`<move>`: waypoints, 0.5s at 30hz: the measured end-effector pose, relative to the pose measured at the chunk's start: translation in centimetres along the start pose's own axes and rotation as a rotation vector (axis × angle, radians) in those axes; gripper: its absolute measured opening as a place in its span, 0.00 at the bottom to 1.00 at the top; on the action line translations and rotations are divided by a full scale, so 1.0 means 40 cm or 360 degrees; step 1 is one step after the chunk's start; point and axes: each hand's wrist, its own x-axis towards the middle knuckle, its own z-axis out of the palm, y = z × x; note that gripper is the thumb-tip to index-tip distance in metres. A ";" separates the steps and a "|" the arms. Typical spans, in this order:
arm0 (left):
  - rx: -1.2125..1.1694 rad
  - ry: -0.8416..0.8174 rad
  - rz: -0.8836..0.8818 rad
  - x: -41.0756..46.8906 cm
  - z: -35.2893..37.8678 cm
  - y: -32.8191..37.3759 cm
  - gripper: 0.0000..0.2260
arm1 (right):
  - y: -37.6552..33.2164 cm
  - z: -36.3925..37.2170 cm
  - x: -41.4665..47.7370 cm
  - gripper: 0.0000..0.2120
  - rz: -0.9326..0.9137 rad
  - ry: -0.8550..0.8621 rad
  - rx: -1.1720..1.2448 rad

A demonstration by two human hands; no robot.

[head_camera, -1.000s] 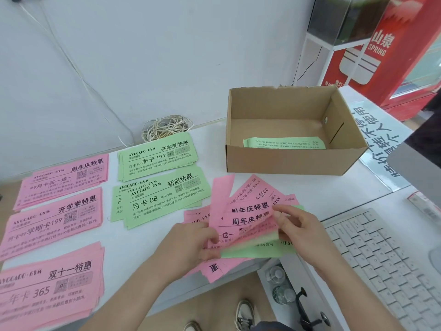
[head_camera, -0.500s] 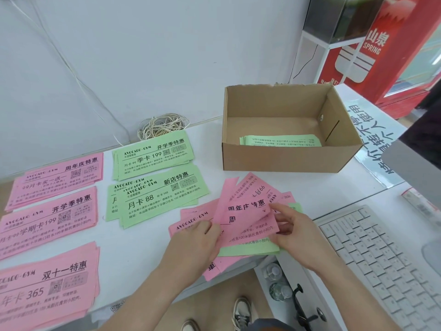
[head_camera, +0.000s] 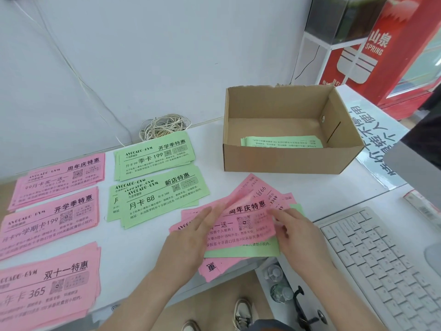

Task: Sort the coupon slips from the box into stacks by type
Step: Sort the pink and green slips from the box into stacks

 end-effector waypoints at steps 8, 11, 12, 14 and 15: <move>0.0136 -0.0039 0.0159 0.007 -0.004 0.007 0.22 | -0.006 0.005 0.022 0.10 -0.0059 0.0098 0.0229; 0.0132 -0.0096 0.0133 0.013 -0.012 0.018 0.13 | -0.035 -0.014 0.032 0.12 -0.0001 0.0173 0.0502; 0.0122 -0.0100 0.0109 0.014 -0.009 0.017 0.10 | -0.045 -0.019 0.036 0.13 0.0061 0.0162 0.0631; 0.0087 -0.0081 0.0011 0.014 -0.006 0.018 0.04 | -0.056 -0.026 0.040 0.12 0.0189 0.0089 0.0818; 0.0049 -0.0086 -0.0086 0.016 -0.011 0.014 0.02 | -0.055 -0.028 0.039 0.12 0.0236 0.0006 0.0829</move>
